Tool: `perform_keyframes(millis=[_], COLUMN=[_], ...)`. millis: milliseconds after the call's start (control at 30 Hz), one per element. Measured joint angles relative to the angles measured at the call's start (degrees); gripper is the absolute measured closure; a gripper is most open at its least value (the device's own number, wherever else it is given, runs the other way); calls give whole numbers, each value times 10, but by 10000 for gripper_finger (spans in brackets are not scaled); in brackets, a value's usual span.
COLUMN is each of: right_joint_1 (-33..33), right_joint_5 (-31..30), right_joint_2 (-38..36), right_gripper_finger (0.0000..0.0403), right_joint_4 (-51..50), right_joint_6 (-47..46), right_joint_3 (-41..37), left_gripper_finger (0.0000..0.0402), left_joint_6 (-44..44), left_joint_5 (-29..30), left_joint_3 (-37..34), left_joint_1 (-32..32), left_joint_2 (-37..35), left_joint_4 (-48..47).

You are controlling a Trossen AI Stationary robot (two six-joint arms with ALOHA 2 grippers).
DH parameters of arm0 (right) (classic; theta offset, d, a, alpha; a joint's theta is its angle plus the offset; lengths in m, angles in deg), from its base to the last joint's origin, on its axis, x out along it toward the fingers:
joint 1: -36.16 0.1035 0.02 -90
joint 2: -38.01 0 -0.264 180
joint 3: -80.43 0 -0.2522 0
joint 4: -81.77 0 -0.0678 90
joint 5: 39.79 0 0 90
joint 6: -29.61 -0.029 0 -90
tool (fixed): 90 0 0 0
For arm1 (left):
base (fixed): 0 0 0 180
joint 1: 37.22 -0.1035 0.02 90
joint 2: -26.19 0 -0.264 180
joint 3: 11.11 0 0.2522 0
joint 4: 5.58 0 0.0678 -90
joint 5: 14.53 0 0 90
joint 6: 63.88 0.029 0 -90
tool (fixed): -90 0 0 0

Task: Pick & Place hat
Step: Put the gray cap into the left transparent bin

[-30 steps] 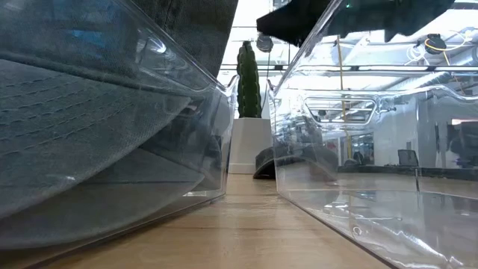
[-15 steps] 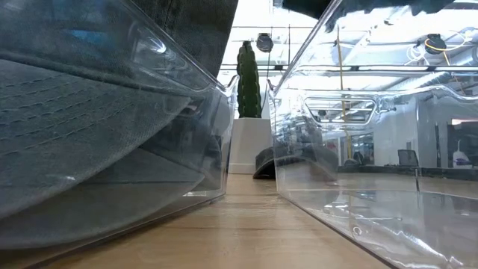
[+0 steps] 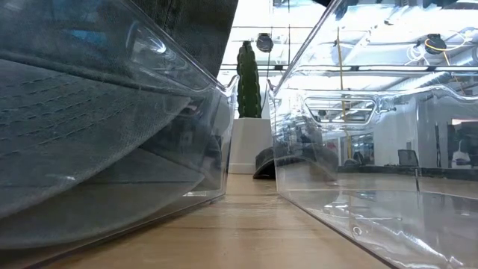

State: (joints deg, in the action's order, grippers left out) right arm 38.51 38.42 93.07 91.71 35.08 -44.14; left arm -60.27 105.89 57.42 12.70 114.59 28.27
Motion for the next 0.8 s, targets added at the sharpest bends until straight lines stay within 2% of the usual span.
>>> perform_keyframes(millis=[67, 100, 167, 233, 367, 467, 567, 667, 733, 800], right_joint_1=[0, 0, 5, 13, 31, 32, 8, -28, -54, -86], right_joint_5=[0, 0, 0, 0, 0, -3, -32, -28, -2, 36], right_joint_2=[0, 0, 0, 1, 2, 4, 4, 4, 9, 20], right_gripper_finger=[322, 323, 325, 326, 325, 324, 325, 326, 325, 325], right_joint_4=[-4, -5, -7, -6, -13, -17, -19, -30, -37, -86], right_joint_6=[-11, -15, -16, -6, 38, 46, 37, 15, 0, -23], right_joint_3=[0, 0, 0, 0, 0, 0, 0, 0, 4, 32], left_gripper_finger=[392, 392, 392, 392, 392, 392, 392, 392, 392, 392], left_joint_6=[-31, -38, -36, -23, -26, -27, -55, -90, -110, -127], left_joint_5=[28, 60, 185, 311, 422, 497, 454, 359, 276, 216], left_joint_3=[77, 117, 180, 208, 188, 128, 35, -63, -114, -151], left_joint_1=[0, 2, 12, 28, 33, 27, 5, -31, -65, -102], left_joint_2=[5, 11, 28, 37, 39, 39, 39, 39, 39, 39], left_joint_4=[-137, -171, -184, -184, -108, -3, 132, 265, 294, 310])
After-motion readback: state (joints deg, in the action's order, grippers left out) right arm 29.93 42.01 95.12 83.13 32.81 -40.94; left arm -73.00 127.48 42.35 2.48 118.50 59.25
